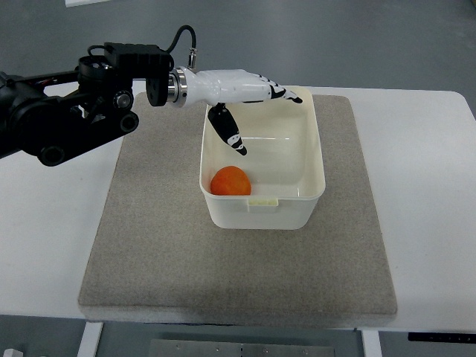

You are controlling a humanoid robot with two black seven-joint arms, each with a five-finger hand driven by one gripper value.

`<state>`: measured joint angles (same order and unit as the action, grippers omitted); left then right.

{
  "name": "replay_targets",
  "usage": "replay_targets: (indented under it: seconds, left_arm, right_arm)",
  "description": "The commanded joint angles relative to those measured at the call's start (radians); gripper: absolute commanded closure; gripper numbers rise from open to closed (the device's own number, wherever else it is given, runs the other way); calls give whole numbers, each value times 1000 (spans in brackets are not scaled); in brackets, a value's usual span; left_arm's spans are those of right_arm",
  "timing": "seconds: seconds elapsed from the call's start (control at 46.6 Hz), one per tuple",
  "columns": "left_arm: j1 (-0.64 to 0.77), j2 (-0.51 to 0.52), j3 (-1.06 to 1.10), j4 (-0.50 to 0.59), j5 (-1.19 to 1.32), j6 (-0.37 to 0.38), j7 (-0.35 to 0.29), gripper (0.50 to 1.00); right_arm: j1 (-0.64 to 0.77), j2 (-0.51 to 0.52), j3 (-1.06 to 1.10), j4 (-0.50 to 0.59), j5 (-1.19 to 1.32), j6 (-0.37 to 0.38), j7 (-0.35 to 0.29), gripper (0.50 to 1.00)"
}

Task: Put orange in box with left hand

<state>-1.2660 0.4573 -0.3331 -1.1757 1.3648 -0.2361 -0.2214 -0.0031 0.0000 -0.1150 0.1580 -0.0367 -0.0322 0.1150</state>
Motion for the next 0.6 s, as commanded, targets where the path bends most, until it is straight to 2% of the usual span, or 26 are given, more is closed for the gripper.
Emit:
replay_targets:
  seconds: [0.0, 0.279, 0.58]
  left_arm:
    - [5, 38, -49, 14, -151, 0, 0, 506]
    - [13, 129, -78, 157, -677, -15, -1, 506]
    - [168, 156, -95, 252, -862, -22, 0, 506]
  right_arm:
    - [0, 0, 0, 0, 0, 0, 0, 568]
    - [-1, 0, 0, 0, 0, 0, 0, 568]
    - [0, 0, 0, 0, 0, 0, 0, 568]
